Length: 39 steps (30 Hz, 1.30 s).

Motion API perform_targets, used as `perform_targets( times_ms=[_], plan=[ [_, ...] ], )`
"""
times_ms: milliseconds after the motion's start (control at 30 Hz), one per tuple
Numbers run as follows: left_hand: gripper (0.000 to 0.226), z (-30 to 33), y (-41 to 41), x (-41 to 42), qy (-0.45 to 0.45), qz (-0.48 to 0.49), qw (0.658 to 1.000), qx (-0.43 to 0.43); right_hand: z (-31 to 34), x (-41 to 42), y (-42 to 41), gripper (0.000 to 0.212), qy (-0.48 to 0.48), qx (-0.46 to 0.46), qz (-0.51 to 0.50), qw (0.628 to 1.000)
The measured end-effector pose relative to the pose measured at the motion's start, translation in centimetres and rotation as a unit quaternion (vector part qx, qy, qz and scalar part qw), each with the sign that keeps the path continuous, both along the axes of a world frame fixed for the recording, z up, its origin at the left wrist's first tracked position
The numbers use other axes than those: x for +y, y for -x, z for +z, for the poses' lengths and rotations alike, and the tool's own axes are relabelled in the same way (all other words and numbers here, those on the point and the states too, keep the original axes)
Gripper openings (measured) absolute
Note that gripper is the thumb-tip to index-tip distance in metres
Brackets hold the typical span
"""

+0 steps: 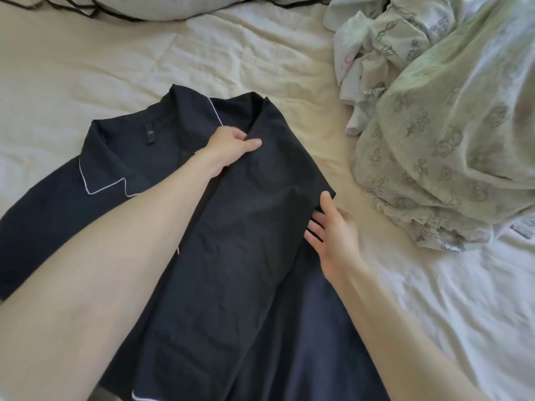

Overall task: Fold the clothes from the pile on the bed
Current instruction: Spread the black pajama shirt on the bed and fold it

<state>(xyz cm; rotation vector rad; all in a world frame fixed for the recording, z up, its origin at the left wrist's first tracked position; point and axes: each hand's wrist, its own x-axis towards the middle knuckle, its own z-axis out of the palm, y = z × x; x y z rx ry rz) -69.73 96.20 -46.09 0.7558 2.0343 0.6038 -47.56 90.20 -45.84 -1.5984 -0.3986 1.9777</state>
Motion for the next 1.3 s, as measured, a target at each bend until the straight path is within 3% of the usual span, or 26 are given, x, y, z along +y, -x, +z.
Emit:
perform_targets(
  times_ms=[100, 233, 400, 567, 767, 967, 1033, 1100, 1200, 1300],
  plan=[
    [0.025, -0.1, 0.3, -2.4, 0.006, -0.016, 0.997, 0.069, 0.6, -1.9, 0.6, 0.048, -0.048, -0.048, -0.015, 0.998],
    [0.027, 0.7, 0.4, -6.3, -0.018, 0.015, 0.994, 0.105, 1.0, -4.4, 0.7, 0.036, -0.071, -0.11, 0.044, 0.99],
    [0.044, 1.2, -0.7, -14.8, -0.041, 0.056, 0.989, 0.13, 2.0, -7.2, 0.3, 0.016, -0.083, -0.194, 0.069, 0.975],
    [0.04, 1.1, -2.0, -26.4, -0.017, 0.074, 0.98, 0.185, 2.8, -13.5, -0.6, 0.023, -0.026, -0.211, 0.187, 0.959],
    [0.038, 1.3, -2.1, -35.7, 0.088, 0.105, 0.986, 0.092, 3.2, -20.7, -0.2, 0.039, 0.071, -0.169, 0.249, 0.951],
    [0.046, 1.6, -3.3, -41.0, 0.179, 0.042, 0.98, -0.077, 3.6, -26.2, 2.8, 0.018, 0.067, -0.185, 0.326, 0.924],
    [0.038, 1.9, -3.8, -42.4, 0.139, 0.063, 0.984, -0.088, 3.7, -27.8, 3.3, 0.019, 0.046, -0.192, 0.328, 0.924],
    [0.019, 2.7, -3.7, -43.4, 0.033, 0.106, 0.992, -0.068, 4.2, -29.0, 3.4, 0.011, 0.009, -0.174, 0.286, 0.942],
    [0.009, 3.4, -2.8, -45.1, -0.069, 0.188, 0.978, -0.057, 4.6, -30.8, 2.8, 0.012, -0.059, -0.141, 0.27, 0.951],
    [0.021, 2.2, -2.7, -47.0, -0.023, 0.188, 0.977, -0.097, 4.2, -32.4, 2.1, 0.033, -0.041, -0.182, 0.35, 0.918]
  ],
)
